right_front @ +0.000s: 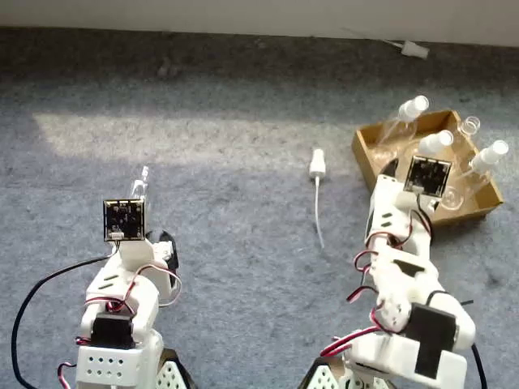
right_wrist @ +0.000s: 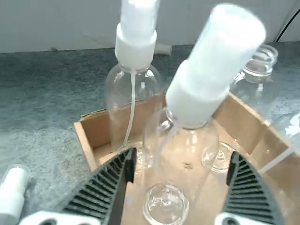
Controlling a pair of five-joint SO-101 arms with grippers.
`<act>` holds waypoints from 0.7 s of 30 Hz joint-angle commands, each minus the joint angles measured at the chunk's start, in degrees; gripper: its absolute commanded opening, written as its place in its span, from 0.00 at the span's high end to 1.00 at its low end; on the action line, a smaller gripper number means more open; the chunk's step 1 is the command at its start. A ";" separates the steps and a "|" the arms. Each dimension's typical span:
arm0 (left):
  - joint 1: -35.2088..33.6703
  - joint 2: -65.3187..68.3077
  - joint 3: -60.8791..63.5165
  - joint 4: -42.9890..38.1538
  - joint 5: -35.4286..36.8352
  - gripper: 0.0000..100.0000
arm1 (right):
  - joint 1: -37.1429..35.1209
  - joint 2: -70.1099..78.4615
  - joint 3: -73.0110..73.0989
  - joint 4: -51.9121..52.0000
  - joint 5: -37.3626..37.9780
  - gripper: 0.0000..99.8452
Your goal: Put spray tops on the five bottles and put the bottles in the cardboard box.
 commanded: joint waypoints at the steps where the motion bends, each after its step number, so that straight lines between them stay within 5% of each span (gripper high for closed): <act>1: -0.48 -0.75 0.22 -0.35 -0.44 1.00 | -0.48 -8.66 -0.13 5.93 0.62 0.73; 10: -1.36 -0.75 -0.57 -0.35 -0.53 0.99 | -0.57 -27.12 -0.40 36.97 0.62 0.73; 21: -16.13 -0.75 -6.64 0.00 -0.44 0.99 | -6.90 -52.70 -0.48 63.87 0.53 0.73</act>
